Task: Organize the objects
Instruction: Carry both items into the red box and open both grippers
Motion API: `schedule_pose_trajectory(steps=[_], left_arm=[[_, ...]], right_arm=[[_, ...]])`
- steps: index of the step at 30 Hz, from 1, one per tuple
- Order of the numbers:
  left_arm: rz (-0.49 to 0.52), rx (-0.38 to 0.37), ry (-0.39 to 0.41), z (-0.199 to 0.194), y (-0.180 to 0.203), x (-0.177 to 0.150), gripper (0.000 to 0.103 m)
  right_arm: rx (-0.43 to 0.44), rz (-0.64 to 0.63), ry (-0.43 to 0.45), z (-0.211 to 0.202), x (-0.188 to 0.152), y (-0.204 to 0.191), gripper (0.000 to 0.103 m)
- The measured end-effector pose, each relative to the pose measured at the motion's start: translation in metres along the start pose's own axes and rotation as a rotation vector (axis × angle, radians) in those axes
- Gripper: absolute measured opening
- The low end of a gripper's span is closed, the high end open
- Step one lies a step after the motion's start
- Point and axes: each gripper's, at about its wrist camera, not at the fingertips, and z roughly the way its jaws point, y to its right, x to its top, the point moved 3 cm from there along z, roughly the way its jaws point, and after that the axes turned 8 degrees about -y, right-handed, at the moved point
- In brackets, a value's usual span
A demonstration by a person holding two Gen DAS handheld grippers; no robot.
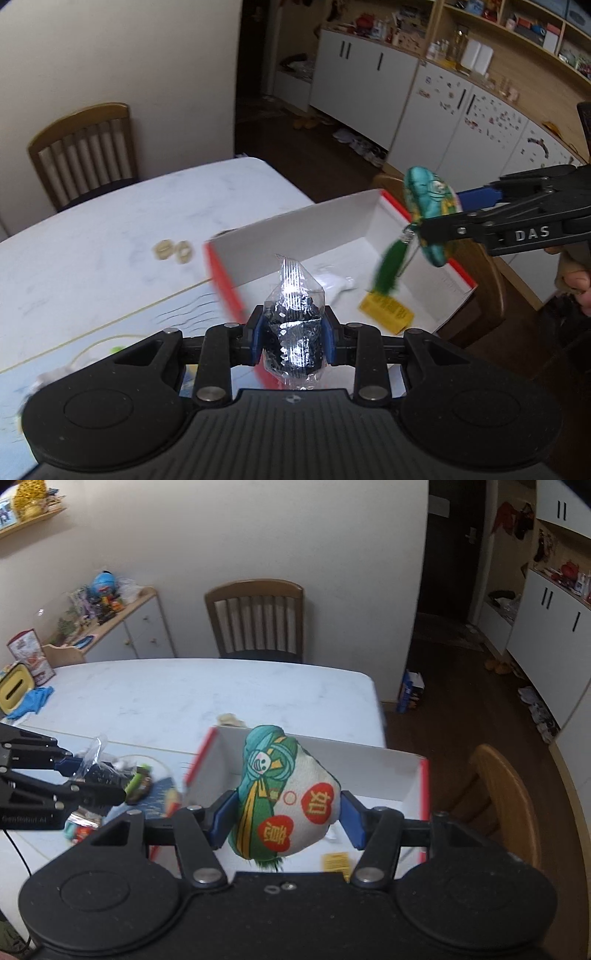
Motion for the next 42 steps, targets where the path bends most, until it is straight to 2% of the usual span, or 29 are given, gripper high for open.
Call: schedule_pose_trajectory(steps=[6,10,15,22,36,42], left_arm=[[0.027,-0.009,-0.071,0.046,0.033,0.015,0.03],[0.052,0.029,-0.119,0.076,0.042,0.02,0.03],[0.038,0.086,-0.186,0.114,0.042,0.023,0.03],[0.012,0.149,-0.209,0.151,0.031,0.034,0.03],[0.004,0.187,-0.279,0.195,0.019,0.036,0.03],[-0.02,0.17,-0.312,0.204,0.015,0.035,0.03]], right_arm=[[-0.008,0.017,-0.028,0.017,-0.004,0.036,0.058],[-0.02,0.014,-0.052,0.033,-0.001,0.051,0.058],[-0.012,-0.004,-0.073,0.054,0.006,0.057,0.058],[-0.022,-0.062,-0.128,0.093,0.007,0.051,0.058],[0.056,-0.07,-0.244,0.143,-0.002,0.052,0.058],[0.07,-0.041,-0.281,0.159,-0.005,0.056,0.058]])
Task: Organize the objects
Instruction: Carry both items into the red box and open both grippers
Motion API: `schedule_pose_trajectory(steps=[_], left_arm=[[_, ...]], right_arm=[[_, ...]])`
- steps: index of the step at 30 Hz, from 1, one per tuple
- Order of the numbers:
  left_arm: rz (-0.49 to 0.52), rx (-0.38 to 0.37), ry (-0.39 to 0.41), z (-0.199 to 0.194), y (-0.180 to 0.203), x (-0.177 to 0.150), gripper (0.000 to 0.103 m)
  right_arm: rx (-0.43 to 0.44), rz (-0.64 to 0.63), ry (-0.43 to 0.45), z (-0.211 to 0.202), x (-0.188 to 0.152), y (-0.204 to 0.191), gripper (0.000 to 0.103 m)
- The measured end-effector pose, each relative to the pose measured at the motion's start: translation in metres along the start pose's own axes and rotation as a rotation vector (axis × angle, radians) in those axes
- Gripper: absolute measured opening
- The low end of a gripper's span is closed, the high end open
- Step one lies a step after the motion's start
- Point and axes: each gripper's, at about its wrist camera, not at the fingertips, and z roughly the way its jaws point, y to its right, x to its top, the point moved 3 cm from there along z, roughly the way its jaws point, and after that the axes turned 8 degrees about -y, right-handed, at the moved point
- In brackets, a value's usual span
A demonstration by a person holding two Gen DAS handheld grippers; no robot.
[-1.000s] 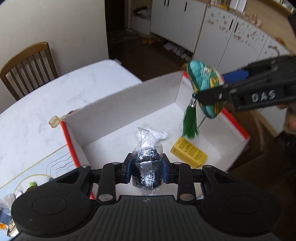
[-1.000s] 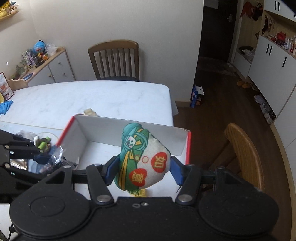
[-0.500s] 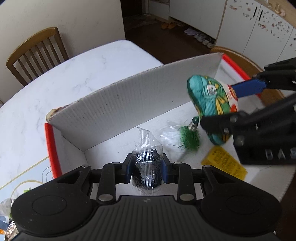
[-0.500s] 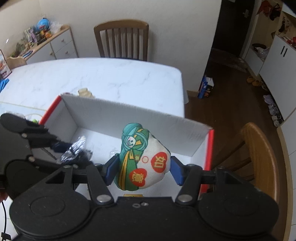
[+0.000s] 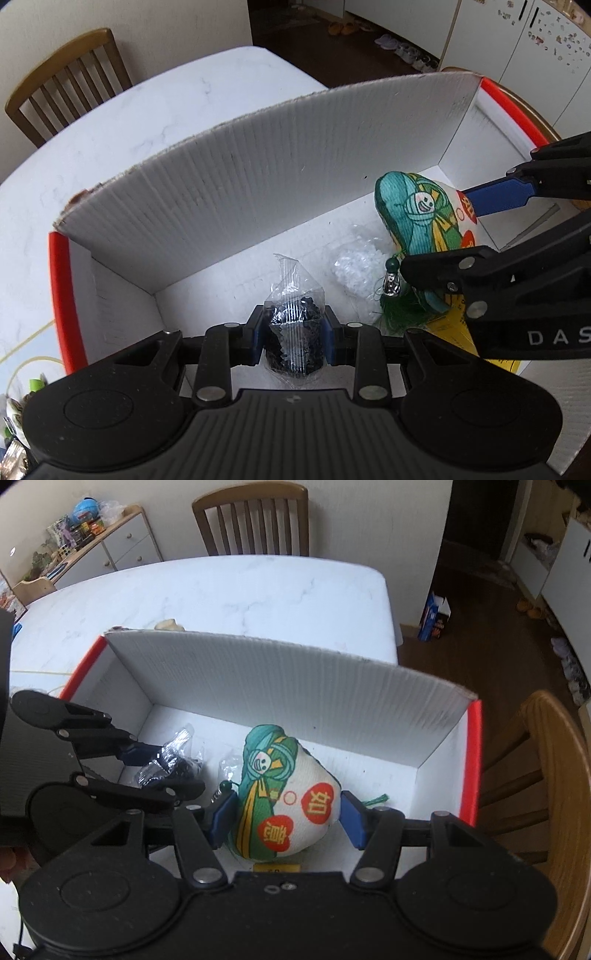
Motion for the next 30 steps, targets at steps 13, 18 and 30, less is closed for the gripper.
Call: schedule_pose_trajectory(steps=[13,18,30], left_arm=[[0.007,-0.003,-0.041,0.003,0.005,-0.003,0.037],[-0.015,-0.017,-0.003,-0.008,0.005,-0.008,0.061],[-0.046,-0.047,0.118,-0.064,0.0,-0.021,0.061]], right_arm=[[0.046,0.048,-0.008,0.006,0.002,0.006,0.064],[0.067,0.05,0.017,-0.006,0.003,0.006,0.07],[0.089,0.032,0.122,-0.059,-0.003,0.005,0.077]])
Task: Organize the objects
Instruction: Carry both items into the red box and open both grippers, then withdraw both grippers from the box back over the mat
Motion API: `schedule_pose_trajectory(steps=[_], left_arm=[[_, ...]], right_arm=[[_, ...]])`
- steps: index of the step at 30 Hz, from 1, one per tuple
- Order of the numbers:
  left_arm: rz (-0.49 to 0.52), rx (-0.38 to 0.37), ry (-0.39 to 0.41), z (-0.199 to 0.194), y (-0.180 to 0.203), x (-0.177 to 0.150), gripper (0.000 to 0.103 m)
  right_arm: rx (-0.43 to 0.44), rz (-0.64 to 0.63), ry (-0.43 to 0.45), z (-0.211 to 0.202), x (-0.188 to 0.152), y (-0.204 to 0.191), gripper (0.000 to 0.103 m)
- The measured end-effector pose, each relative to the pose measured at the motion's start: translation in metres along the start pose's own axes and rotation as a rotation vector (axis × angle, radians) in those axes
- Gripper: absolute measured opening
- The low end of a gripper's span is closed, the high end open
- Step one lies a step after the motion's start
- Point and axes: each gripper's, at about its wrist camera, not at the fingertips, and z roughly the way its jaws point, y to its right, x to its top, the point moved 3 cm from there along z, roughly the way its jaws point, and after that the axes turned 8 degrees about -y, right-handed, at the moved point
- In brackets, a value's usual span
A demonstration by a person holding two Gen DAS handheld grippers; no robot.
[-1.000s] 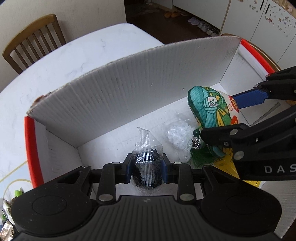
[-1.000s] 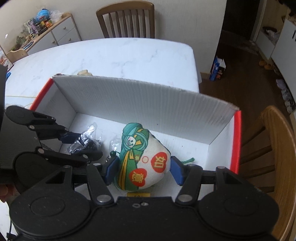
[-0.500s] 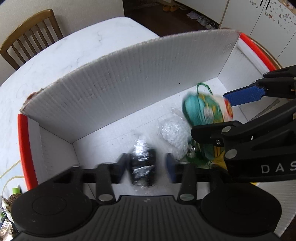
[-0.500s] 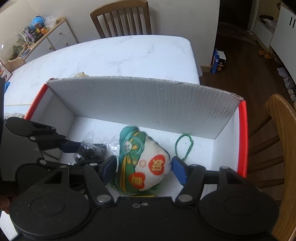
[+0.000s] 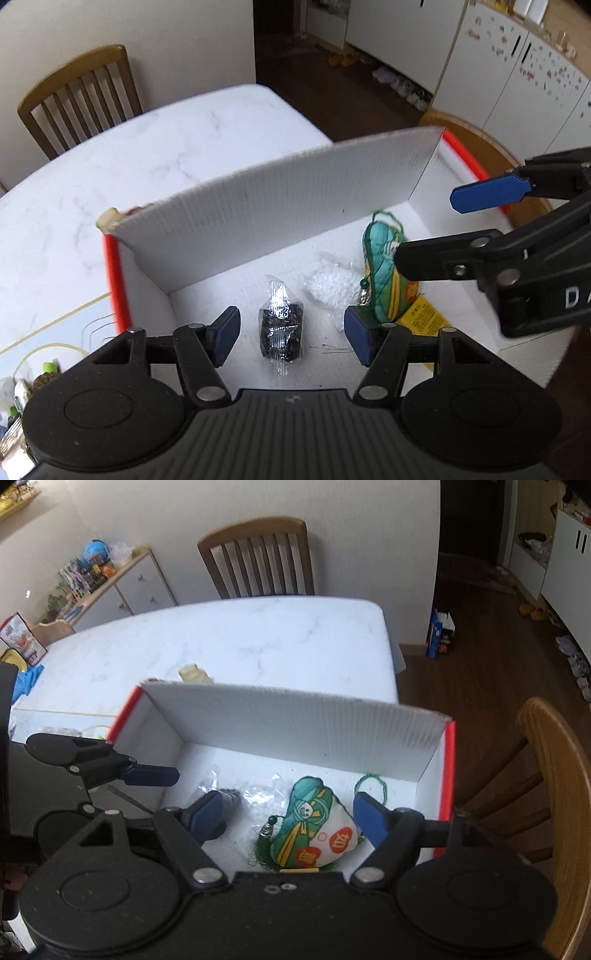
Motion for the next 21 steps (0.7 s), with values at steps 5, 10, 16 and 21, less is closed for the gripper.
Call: schedule_pose_trajectory(steps=[5,10,16,21], left_arm=[[-0.009,-0.017,0.065,-0.028,-0.009,-0.008,0.061],[-0.024,-0.026,0.118,-0.054,-0.019,-0.017,0.061],[-0.042,-0.031,0.173,-0.089,-0.034,-0.037,0.061],[-0.067,-0.02,0.212,-0.112,-0.053,-0.06,0.07]], right_arm=[[0.009,0.0,0.042,-0.024,-0.004,0.0,0.078],[0.007,-0.013,0.071,-0.041,-0.01,-0.01,0.078],[0.014,-0.031,0.119,-0.061,-0.019,-0.033,0.081],[0.041,-0.056,0.151,-0.071,-0.024,-0.061,0.087]])
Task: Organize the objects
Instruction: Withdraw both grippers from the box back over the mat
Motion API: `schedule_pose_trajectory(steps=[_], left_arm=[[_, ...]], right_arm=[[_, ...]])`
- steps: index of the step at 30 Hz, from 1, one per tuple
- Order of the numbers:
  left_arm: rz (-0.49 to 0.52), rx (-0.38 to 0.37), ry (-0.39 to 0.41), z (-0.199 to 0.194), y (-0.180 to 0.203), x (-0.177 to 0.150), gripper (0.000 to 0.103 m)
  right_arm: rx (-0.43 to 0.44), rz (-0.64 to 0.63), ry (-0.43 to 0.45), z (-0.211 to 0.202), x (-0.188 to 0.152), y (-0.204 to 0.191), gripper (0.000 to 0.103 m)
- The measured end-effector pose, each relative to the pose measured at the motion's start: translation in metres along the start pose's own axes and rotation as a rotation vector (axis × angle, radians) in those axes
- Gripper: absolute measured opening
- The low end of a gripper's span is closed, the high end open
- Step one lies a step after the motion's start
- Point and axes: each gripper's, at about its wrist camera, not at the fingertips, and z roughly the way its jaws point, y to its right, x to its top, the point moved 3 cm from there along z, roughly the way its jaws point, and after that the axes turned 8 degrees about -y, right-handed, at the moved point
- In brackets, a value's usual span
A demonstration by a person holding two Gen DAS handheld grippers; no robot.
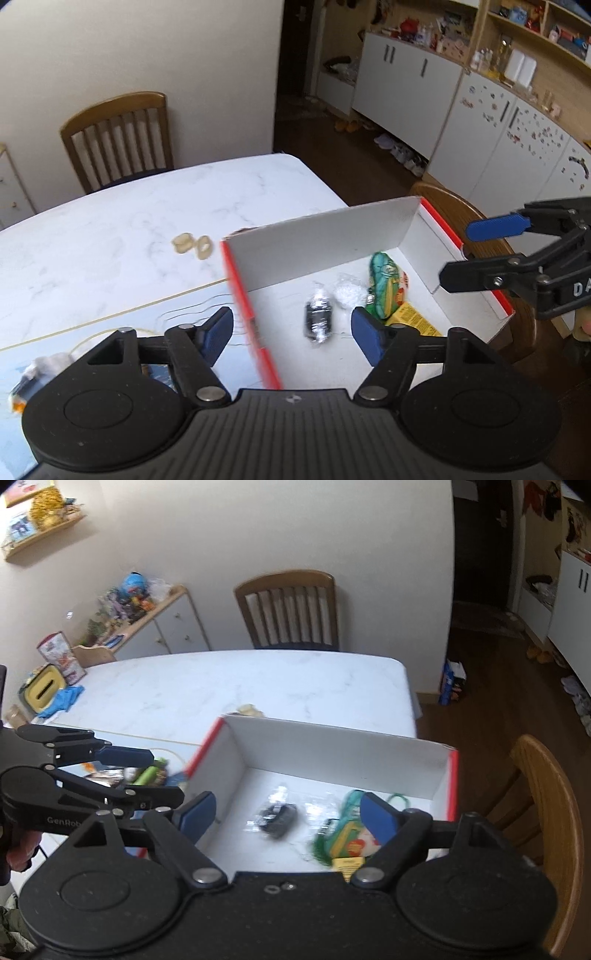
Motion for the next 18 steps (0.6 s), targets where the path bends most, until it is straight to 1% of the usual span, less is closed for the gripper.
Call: schedule_pose_trajectory(steps=[3,5,8,11,18], left_arm=[[-0.021,0.006,0.024,-0.013,-0.014,-0.009,0.071],[-0.044,0.007,0.037,-0.02,-0.027,-0.016,0.075],[-0.072,0.01,0.053,-0.031,-0.048,-0.027,0.078],[-0.099,0.022,0.063,-0.04,-0.072,-0.038,0.083],[-0.163,0.041,0.063,-0.056,-0.13,-0.066,0.083]], right_arm=[[0.017,-0.012,0.011,-0.002,-0.001,-0.019,0.089],[0.023,-0.025,0.019,-0.003,-0.002,-0.033,0.091],[0.031,-0.05,0.028,-0.002,-0.004,-0.058,0.096],[0.033,-0.08,0.032,0.004,-0.005,-0.084,0.097],[0.047,-0.136,0.029,0.024,-0.008,-0.143,0.097]])
